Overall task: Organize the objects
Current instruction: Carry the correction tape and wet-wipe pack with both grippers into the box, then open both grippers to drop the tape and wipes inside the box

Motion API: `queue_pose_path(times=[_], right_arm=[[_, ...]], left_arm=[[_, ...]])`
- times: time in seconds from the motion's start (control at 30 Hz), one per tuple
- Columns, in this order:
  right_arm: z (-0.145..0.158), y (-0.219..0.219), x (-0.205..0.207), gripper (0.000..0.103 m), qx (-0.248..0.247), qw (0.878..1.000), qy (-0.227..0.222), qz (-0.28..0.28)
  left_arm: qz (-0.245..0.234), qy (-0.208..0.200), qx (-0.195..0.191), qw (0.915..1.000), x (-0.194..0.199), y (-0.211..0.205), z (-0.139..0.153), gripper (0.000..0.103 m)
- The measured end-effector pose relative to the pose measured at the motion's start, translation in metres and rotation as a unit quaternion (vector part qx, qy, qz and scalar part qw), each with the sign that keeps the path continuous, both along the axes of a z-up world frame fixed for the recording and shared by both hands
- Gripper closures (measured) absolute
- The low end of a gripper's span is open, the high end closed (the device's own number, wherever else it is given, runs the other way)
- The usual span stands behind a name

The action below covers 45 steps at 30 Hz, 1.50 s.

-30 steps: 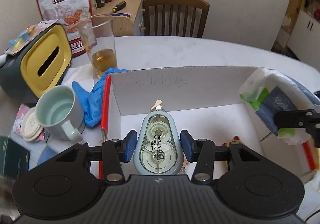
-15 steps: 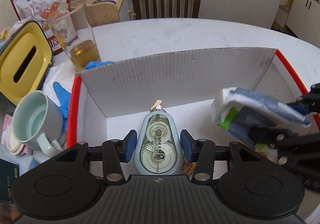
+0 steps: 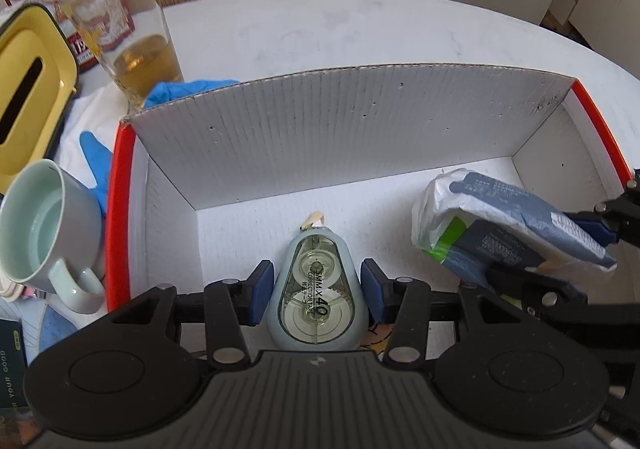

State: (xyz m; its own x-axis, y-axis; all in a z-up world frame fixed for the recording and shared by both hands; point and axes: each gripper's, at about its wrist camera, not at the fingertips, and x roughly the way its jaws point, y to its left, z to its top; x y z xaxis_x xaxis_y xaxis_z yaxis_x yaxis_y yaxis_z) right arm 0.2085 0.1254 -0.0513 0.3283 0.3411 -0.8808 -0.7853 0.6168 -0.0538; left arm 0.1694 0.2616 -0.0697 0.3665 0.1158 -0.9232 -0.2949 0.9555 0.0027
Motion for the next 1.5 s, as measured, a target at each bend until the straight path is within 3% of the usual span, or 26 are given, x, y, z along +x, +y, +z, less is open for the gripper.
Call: queue_pose_path(times=[0.3, 0.53, 1.07, 1.5], right_arm=[[0.002, 0.002, -0.004, 0.056, -0.008, 1.000, -0.009, 0.007], [0.004, -0.004, -0.004, 0.044, -0.004, 1.000, -0.012, 0.004], [0.030, -0.029, -0.018, 0.019, 0.041, 0.999, -0.019, 0.021], [0.059, -0.063, -0.032, 0.012, 0.091, 0.996, -0.012, 0.013]], left_arm=[[-0.005, 0.008, 0.000, 1.0000, 0.005, 0.003, -0.003, 0.054], [-0.019, -0.002, 0.003, 0.9998, 0.004, -0.004, 0.001, 0.038], [-0.014, -0.026, 0.007, 0.9995, -0.015, -0.011, 0.018, 0.035], [0.011, -0.070, -0.002, 0.9975, -0.049, -0.013, 0.044, 0.029]])
